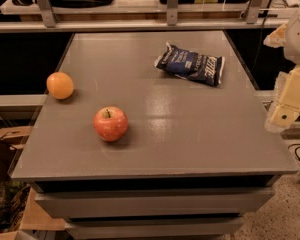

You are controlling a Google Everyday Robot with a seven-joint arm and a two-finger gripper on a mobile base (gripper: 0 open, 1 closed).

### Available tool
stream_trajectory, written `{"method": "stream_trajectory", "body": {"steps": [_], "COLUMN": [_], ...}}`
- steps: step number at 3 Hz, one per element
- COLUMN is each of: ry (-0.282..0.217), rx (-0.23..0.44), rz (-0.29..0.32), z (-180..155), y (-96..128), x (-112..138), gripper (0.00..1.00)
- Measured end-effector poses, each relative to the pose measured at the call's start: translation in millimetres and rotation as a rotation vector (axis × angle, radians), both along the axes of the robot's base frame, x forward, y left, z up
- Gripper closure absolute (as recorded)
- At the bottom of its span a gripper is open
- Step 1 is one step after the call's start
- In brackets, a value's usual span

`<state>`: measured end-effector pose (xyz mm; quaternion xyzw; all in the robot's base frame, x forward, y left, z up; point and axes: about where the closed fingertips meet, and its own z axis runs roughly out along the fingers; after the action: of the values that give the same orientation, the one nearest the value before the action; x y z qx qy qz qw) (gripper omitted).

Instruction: Move blue chip bag near apple

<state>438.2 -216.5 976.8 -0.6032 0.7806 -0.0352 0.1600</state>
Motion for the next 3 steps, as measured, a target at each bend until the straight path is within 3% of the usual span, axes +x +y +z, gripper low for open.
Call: {"method": "stream_trajectory", "body": {"steps": [2,3], "ry": [-0.025,-0.058], "rx": [0.006,0.020], "rz": [-0.003,0.021], "z": [4,7], "y": [2,12], "x": [6,25], "gripper": [0.00,0.00]}}
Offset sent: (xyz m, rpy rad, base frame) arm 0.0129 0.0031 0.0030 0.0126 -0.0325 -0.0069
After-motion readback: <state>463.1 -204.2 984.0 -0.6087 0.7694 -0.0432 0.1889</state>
